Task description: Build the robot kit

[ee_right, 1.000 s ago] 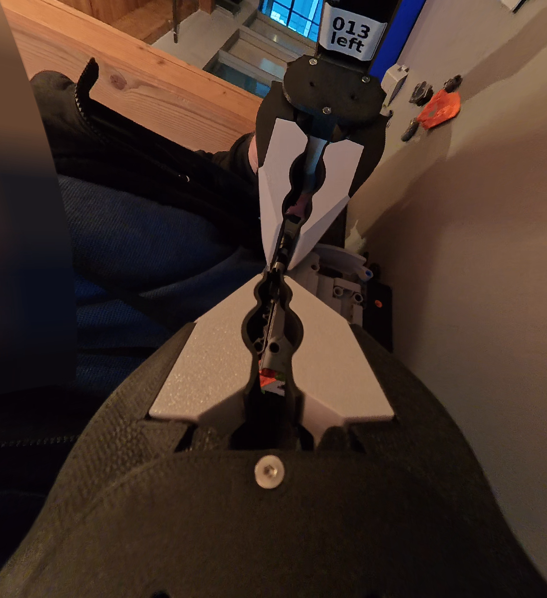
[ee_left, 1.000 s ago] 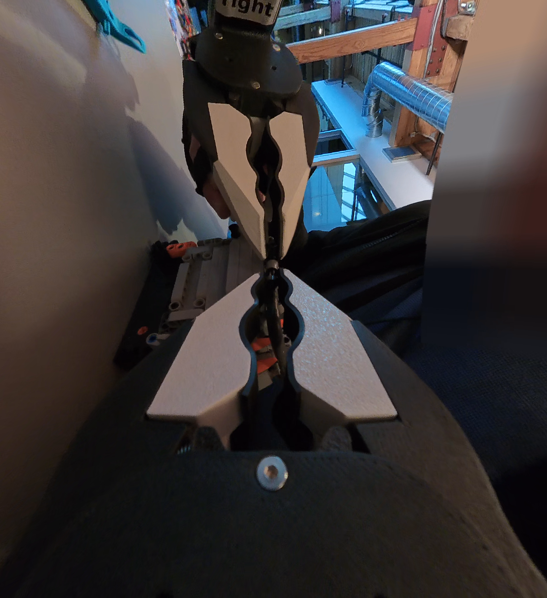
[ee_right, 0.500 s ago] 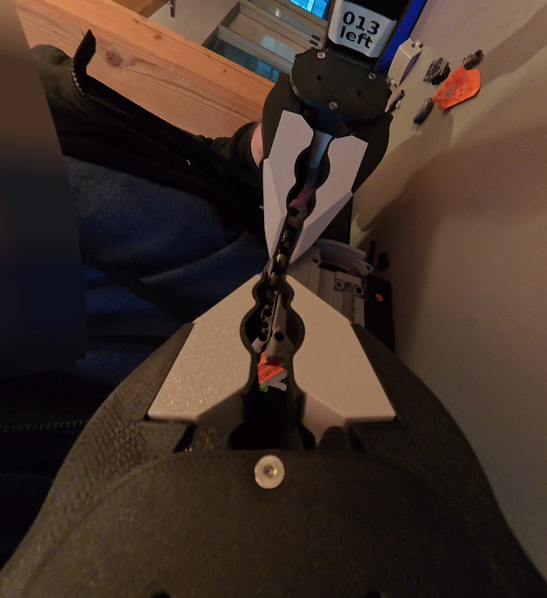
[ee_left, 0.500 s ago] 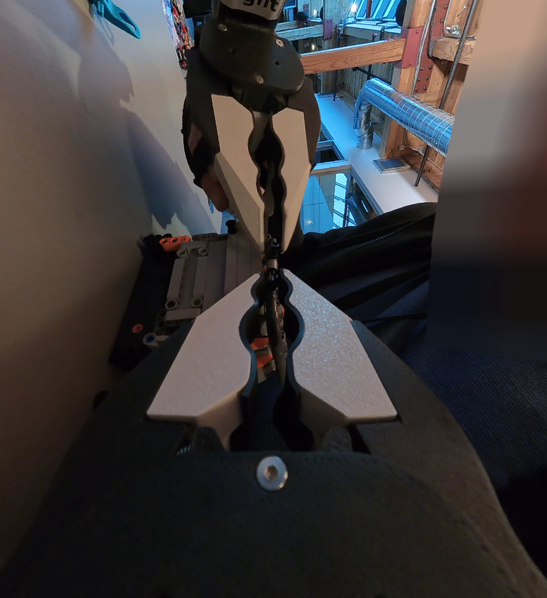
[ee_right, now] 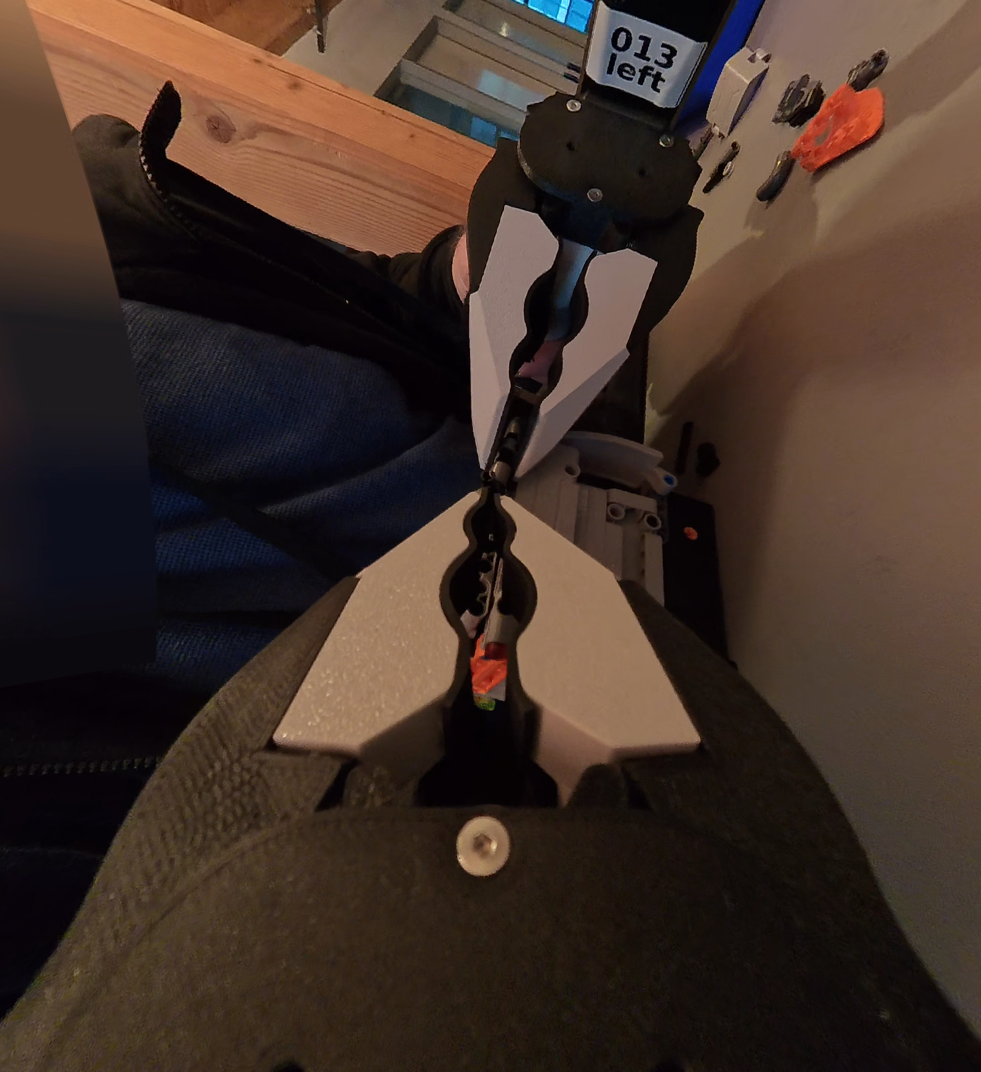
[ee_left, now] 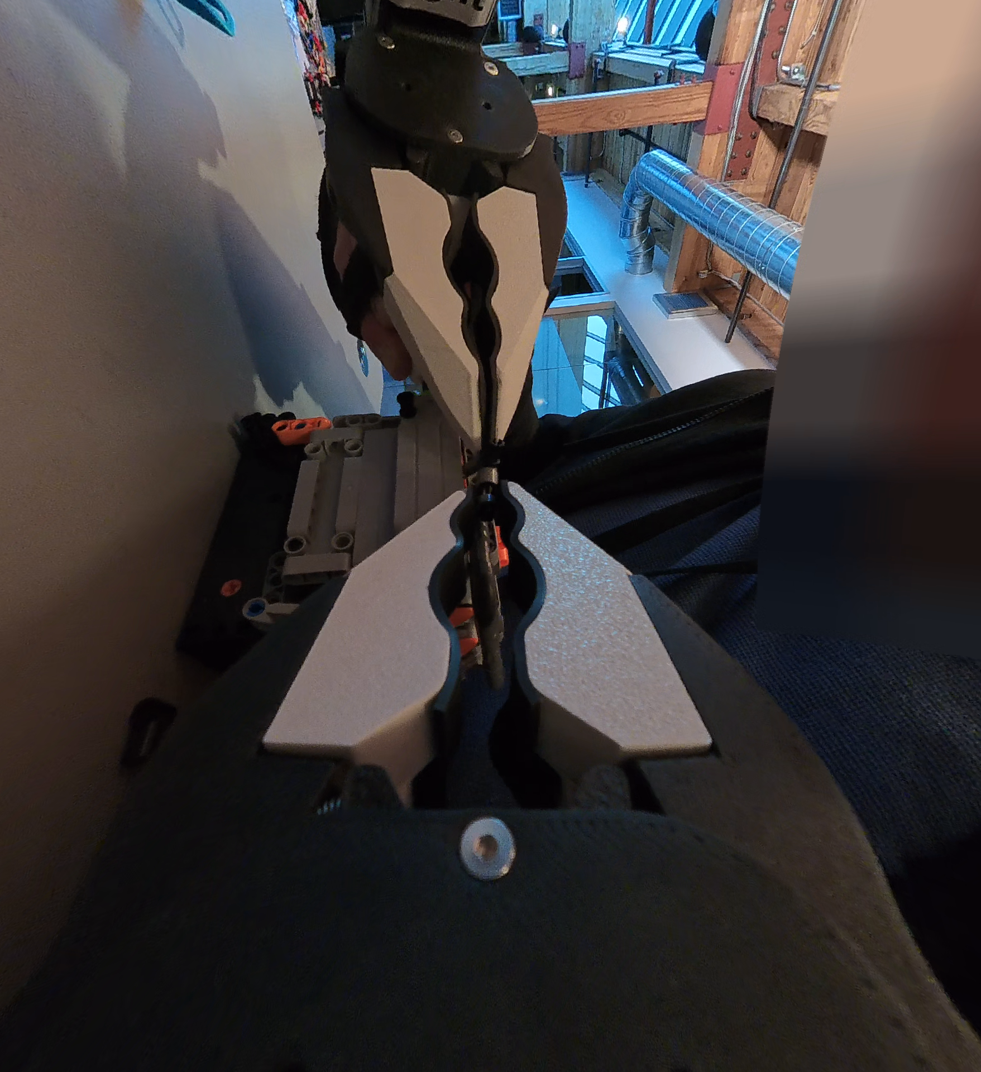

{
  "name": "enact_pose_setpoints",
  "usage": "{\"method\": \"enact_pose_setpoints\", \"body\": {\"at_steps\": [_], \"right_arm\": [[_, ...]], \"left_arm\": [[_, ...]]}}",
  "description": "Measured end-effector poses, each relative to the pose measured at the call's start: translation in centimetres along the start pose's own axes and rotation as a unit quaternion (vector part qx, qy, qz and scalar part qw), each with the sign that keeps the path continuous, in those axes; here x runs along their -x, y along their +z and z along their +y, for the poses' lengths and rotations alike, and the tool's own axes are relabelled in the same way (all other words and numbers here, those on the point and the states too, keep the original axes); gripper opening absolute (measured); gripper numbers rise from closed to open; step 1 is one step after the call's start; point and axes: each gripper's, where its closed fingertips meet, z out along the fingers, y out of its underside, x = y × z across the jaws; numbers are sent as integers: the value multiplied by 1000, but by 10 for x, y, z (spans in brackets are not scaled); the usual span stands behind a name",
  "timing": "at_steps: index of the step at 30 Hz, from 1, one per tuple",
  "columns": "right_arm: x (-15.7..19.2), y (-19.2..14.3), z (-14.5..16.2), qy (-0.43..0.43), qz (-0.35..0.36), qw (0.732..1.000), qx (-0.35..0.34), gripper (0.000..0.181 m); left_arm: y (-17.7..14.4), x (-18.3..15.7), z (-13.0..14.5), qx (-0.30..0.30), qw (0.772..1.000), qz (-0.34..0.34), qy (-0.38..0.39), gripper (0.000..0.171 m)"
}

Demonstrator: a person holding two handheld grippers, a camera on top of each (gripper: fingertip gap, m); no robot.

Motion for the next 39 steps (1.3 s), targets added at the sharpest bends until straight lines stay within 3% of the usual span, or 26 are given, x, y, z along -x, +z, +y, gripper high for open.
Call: {"method": "enact_pose_setpoints", "body": {"at_steps": [4, 8, 14, 32, 39], "right_arm": [[-2, -1, 0, -1, 9, 1000, -4, 3], [1, -4, 4, -26, 24, 999, 2, 21], [0, 1, 7, -54, 48, 997, 13, 5], [1, 7, 12, 7, -4, 1000, 18, 4], [1, 9, 13, 9, -14, 1000, 21, 4]], "left_arm": [[0, 0, 0, -2, 1000, 0, -2, 4], [1, 2, 0, -8, 1000, 1, -5, 4], [1, 2, 0, -12, 1000, 0, -6, 4], [1, 0, 6, -6, 1000, 0, -10, 5], [0, -3, 7, 6, 999, -19, 26, 20]]}}
